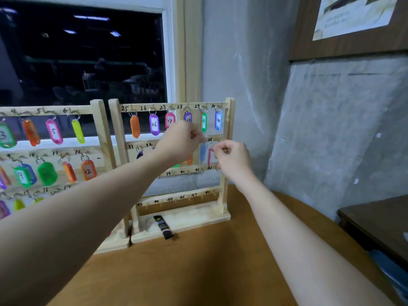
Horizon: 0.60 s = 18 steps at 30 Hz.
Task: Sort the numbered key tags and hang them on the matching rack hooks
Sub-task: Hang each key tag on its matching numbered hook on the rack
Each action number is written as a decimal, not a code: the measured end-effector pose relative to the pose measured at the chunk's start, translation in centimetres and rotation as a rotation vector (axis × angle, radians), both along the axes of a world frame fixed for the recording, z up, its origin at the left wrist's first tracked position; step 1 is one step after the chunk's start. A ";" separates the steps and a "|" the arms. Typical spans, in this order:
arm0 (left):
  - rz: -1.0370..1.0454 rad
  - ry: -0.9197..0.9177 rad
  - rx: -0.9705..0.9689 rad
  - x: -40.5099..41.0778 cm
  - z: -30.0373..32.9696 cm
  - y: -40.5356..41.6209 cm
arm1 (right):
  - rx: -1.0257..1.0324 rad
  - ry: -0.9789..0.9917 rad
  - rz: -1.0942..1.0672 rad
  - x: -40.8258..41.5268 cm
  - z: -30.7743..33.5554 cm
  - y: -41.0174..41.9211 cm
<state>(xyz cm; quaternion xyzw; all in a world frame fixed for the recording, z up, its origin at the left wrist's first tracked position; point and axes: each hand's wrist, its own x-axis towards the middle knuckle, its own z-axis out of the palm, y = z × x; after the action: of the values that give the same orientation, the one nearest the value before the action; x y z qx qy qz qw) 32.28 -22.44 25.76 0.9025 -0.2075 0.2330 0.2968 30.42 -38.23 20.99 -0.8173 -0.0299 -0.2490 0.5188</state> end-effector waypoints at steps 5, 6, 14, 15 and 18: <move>0.004 -0.012 0.007 0.7 -0.5 -0.2 | 0.013 -0.008 -0.003 0.3 0.1 0.4; 0.012 -0.019 0.016 0.9 -0.5 -0.2 | 0.009 -0.012 0.001 0.3 0.3 0.5; 0.019 0.000 0.096 0.9 0.0 0.0 | -0.011 0.012 -0.021 0.3 1.2 1.1; 0.018 0.001 0.097 0.9 0.0 0.1 | -0.012 0.020 -0.023 0.4 1.3 1.2; 0.020 0.004 0.099 0.8 0.2 0.2 | -0.021 0.044 -0.025 0.4 1.4 1.5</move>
<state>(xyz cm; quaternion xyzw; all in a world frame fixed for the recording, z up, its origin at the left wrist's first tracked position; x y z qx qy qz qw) 33.09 -22.24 25.93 0.9186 -0.2092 0.2234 0.2500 30.87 -36.76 22.38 -0.8282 -0.0111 -0.2372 0.5076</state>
